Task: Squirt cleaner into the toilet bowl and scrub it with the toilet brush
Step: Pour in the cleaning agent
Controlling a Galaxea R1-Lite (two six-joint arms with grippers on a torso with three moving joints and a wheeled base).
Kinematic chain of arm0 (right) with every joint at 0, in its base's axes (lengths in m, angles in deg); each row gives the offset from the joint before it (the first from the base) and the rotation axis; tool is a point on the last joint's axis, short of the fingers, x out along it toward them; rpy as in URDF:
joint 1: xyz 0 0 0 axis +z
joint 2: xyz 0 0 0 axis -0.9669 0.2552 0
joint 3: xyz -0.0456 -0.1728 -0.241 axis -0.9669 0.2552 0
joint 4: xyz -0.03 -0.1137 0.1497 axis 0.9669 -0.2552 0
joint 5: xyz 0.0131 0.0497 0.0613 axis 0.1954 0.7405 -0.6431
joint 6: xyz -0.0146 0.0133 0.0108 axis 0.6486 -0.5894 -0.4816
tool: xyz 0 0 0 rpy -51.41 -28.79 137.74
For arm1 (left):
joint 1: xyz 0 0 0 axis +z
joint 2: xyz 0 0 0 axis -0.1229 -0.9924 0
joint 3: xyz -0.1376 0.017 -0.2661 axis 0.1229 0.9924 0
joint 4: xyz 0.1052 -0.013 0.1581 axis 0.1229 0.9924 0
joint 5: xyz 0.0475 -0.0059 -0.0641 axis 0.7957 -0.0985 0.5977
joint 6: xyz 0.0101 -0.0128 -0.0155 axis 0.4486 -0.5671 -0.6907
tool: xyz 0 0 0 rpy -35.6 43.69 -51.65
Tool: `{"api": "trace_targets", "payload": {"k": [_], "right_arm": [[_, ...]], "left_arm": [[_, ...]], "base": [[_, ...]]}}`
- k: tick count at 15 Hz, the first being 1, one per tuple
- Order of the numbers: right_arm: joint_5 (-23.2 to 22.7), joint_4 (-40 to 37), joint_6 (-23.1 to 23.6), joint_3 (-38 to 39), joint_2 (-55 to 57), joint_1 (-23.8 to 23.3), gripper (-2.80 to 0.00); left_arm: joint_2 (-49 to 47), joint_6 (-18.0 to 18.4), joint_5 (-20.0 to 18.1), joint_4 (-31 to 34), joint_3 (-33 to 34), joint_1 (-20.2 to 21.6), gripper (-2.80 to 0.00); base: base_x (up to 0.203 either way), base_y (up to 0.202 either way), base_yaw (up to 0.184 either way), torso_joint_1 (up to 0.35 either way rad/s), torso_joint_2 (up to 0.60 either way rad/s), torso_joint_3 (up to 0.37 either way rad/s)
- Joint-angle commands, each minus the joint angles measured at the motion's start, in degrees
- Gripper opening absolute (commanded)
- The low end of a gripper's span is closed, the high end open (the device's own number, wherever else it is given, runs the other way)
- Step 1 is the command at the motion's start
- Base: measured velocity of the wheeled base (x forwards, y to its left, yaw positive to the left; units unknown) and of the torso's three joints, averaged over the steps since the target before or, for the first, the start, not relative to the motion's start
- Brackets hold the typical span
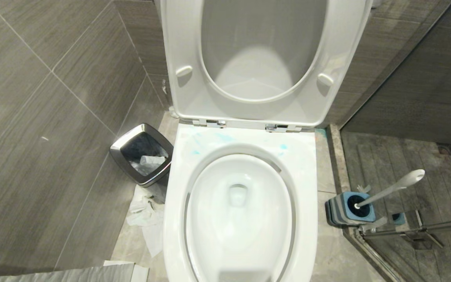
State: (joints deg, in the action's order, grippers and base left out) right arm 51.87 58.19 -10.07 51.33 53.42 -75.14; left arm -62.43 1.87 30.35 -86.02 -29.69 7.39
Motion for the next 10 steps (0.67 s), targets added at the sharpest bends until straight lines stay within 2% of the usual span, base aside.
{"api": "trace_targets", "payload": {"k": [1,10], "right_arm": [[-0.1,0.0,0.0,1.4,0.0,0.0,-2.8],[0.0,0.0,0.0,1.4,0.0,0.0,-2.8]], "left_arm": [[-0.1,0.0,0.0,0.0,0.1,0.0,-2.8],[-0.1,0.0,0.0,0.0,0.1,0.0,-2.8]], "base": [[0.0,0.0,0.0,0.002,0.01,-0.207],[0.0,0.0,0.0,0.004,0.0,-0.2]]}}
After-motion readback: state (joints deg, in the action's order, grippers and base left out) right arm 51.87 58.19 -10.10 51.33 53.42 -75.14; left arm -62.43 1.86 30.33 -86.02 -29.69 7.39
